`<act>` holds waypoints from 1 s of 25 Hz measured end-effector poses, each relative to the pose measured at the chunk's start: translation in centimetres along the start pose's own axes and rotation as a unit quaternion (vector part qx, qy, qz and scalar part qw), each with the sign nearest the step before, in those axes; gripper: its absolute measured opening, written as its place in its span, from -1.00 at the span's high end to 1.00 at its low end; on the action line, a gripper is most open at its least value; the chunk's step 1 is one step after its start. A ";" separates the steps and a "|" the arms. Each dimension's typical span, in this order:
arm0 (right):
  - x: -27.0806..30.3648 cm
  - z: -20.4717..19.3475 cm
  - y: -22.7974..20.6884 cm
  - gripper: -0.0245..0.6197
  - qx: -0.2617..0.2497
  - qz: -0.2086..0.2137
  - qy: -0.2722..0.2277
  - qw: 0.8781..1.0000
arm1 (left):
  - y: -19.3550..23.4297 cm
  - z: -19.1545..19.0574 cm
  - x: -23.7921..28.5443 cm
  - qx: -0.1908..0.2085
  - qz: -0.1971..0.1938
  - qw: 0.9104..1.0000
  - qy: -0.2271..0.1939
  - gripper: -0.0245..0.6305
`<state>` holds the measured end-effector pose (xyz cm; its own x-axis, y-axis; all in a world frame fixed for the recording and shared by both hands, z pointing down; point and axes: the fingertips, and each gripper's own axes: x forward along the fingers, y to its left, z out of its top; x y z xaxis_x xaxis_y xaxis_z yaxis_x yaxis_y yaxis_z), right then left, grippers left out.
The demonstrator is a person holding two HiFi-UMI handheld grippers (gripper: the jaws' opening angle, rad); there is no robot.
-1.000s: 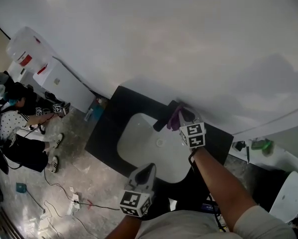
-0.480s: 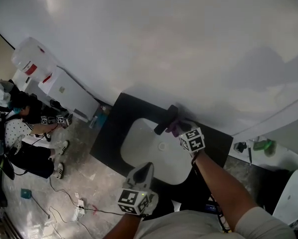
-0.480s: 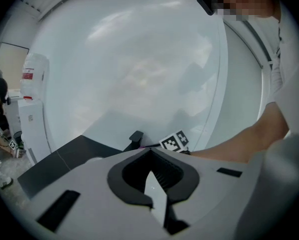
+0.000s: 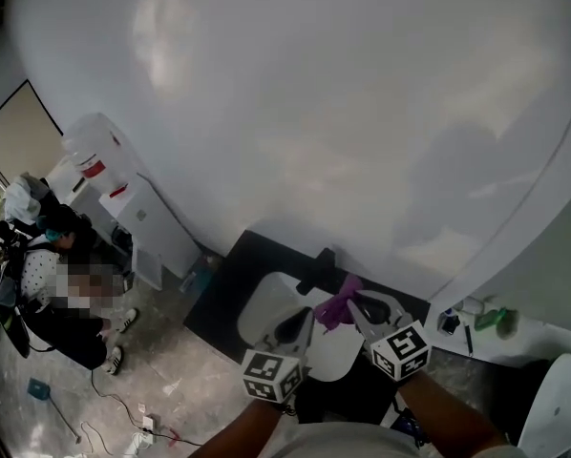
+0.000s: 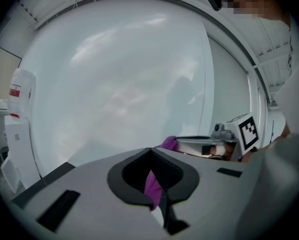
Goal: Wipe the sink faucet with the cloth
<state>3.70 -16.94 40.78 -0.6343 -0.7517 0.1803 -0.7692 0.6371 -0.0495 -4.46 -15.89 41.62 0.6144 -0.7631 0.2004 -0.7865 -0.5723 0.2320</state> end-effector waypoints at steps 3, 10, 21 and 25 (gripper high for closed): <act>-2.6 2.6 1.3 0.82 -0.020 -0.014 -0.030 0.999 | -0.9 1.4 0.0 0.023 0.006 1.000 -0.012 0.91; -4.8 3.7 2.4 0.83 -0.001 -0.030 -0.049 0.998 | -2.6 2.9 -0.3 0.038 -0.002 0.999 -0.025 0.91; -5.1 4.3 2.5 0.83 0.010 -0.034 -0.060 0.998 | -3.1 3.3 -1.2 0.044 -0.001 0.998 -0.033 0.91; -5.6 5.3 2.6 0.83 0.004 -0.037 -0.069 0.997 | -3.2 3.5 -1.3 0.043 0.000 0.998 -0.035 0.91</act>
<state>4.80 -11.97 34.40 -0.5794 -0.8137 0.0479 -0.8150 0.5774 -0.0490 -2.98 -14.07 37.28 0.6112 -0.7804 0.1320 -0.7906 -0.5941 0.1482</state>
